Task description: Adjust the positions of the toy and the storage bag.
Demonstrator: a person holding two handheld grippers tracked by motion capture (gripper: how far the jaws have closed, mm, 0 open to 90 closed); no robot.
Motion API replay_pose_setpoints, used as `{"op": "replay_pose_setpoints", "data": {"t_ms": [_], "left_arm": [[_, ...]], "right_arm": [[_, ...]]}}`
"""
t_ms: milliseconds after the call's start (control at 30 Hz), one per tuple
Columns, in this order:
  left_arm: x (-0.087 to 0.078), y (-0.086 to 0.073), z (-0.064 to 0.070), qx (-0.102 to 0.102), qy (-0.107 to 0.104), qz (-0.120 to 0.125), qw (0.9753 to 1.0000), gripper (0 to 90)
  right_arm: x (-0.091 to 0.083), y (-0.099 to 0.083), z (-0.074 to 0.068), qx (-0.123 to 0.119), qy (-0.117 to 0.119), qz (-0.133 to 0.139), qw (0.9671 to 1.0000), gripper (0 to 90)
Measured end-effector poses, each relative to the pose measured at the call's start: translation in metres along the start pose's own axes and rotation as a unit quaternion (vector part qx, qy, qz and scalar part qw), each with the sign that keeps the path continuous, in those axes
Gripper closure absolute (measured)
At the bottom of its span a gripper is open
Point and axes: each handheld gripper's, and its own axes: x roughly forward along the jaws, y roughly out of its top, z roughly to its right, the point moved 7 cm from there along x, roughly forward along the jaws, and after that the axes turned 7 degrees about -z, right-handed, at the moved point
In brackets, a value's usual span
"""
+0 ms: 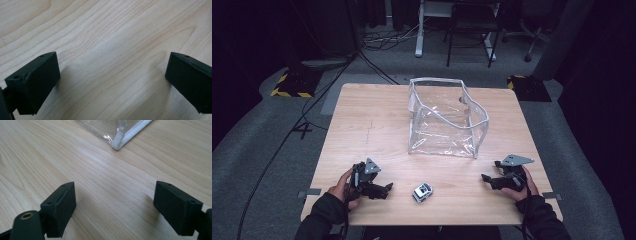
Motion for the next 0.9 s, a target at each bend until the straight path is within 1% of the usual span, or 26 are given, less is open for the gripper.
{"op": "replay_pose_setpoints", "data": {"t_ms": [33, 67, 100, 133, 200, 233, 267, 300, 333, 367, 400, 433, 467, 500, 533, 567, 600, 633, 667, 700, 733, 767, 800, 833, 867, 900], "left_arm": [[0.002, 0.002, 0.001, -0.002, -0.005, 0.002, 1.0, 0.0], [0.003, 0.003, 0.001, 0.002, -0.005, 0.001, 1.0, 0.0], [0.003, 0.003, 0.001, 0.002, -0.005, 0.001, 1.0, 0.0], [0.004, 0.004, 0.001, 0.009, -0.013, -0.002, 0.9999, 0.0], [0.004, 0.005, 0.0, 0.015, -0.012, 0.0, 0.9998, 0.3], [0.004, 0.004, 0.0, 0.015, -0.014, 0.001, 0.9998, 0.3], [0.002, 0.003, -0.001, 0.017, -0.013, -0.002, 0.9998, 0.3], [0.002, 0.002, 0.0, 0.017, -0.018, -0.004, 0.9997, 0.4], [0.0, 0.0, -0.001, 0.022, -0.013, -0.005, 0.9997, 0.4], [-0.002, -0.002, 0.0, 0.03, -0.021, -0.008, 0.9993, 0.4], [-0.003, -0.005, 0.002, 0.032, -0.028, -0.011, 0.999, 0.4], [-0.005, -0.008, 0.003, 0.031, -0.028, -0.01, 0.9991, 0.4], [-0.006, -0.01, 0.005, 0.026, -0.021, 0.001, 0.9994, 0.4], [-0.006, -0.01, 0.005, 0.026, -0.021, 0.001, 0.9994, 0.4], [-0.008, -0.013, 0.007, 0.035, -0.027, 0.0, 0.9991, 0.4], [-0.008, -0.013, 0.007, 0.035, -0.027, 0.0, 0.9991, 0.4], [-0.009, -0.015, 0.011, 0.041, -0.034, -0.002, 0.9986, 0.4], [-0.009, -0.015, 0.011, 0.041, -0.034, -0.002, 0.9986, 0.3], [-0.011, -0.016, 0.012, 0.048, -0.037, -0.005, 0.9981, 0.3], [-0.01, -0.017, 0.015, 0.051, -0.044, -0.004, 0.9977, 0.3], [-0.012, -0.018, 0.017, 0.068, -0.049, -0.01, 0.9965, 0.3], [-0.012, -0.02, 0.023, 0.082, -0.064, -0.014, 0.9945, 0.2], [-0.012, -0.02, 0.023, 0.082, -0.064, -0.014, 0.9945, 0.1], [-0.013, -0.02, 0.025, 0.088, -0.062, -0.018, 0.994, 0.1], [-0.013, -0.019, 0.03, 0.101, -0.071, -0.02, 0.9921, 0.2], [-0.011, -0.017, 0.038, 0.102, -0.076, -0.017, 0.9917, 0.4]], "right_arm": [[0.0, 0.0, 0.0, 0.0, 0.0, 0.0, 1.0, 18.3], [0.0, 0.0, 0.0, 0.0, 0.0, 0.0, 1.0, 18.2], [0.0, 0.0, 0.0, 0.0, 0.0, 0.0, 1.0, 18.2], [0.0, 0.0, 0.0, 0.0, 0.0, 0.0, 1.0, 18.1], [0.001, 0.001, 0.0, 0.002, -0.001, 0.0, 1.0, 17.6], [0.001, 0.001, 0.0, 0.002, -0.001, 0.0, 1.0, 17.6], [0.001, 0.001, 0.0, 0.006, -0.003, -0.001, 1.0, 16.8], [0.001, 0.001, 0.001, 0.005, -0.003, -0.001, 1.0, 16.4], [0.001, 0.001, 0.001, 0.005, -0.003, -0.001, 1.0, 16.4], [0.002, 0.002, 0.001, 0.007, -0.004, 0.0, 1.0, 16.0], [0.003, 0.002, 0.002, 0.007, -0.005, -0.002, 1.0, 16.0], [0.003, 0.003, 0.002, 0.009, -0.006, -0.002, 0.9999, 15.9], [0.005, 0.005, 0.003, 0.016, -0.012, -0.004, 0.9998, 15.1], [0.005, 0.005, 0.003, 0.016, -0.012, -0.004, 0.9998, 15.1], [0.007, 0.009, 0.006, 0.018, -0.019, -0.008, 0.9996, 14.3], [0.007, 0.009, 0.006, 0.018, -0.019, -0.008, 0.9996, 14.3], [0.012, 0.014, 0.009, 0.014, -0.019, -0.008, 0.9997, 13.9], [0.014, 0.016, 0.01, 0.014, -0.017, -0.009, 0.9997, 13.7], [0.014, 0.016, 0.01, 0.014, -0.017, -0.009, 0.9997, 13.7], [0.016, 0.019, 0.012, 0.013, -0.015, -0.009, 0.9998, 13.8], [0.02, 0.024, 0.013, 0.014, -0.014, -0.01, 0.9998, 15.0], [0.022, 0.026, 0.013, 0.015, -0.012, -0.009, 0.9998, 15.2], [0.022, 0.026, 0.013, 0.015, -0.012, -0.009, 0.9998, 15.2], [0.024, 0.028, 0.014, 0.016, -0.015, -0.009, 0.9997, 15.6], [0.029, 0.034, 0.012, 0.012, -0.014, -0.007, 0.9998, 16.6], [0.031, 0.036, 0.01, 0.016, -0.012, -0.008, 0.9998, 17.0]]}}
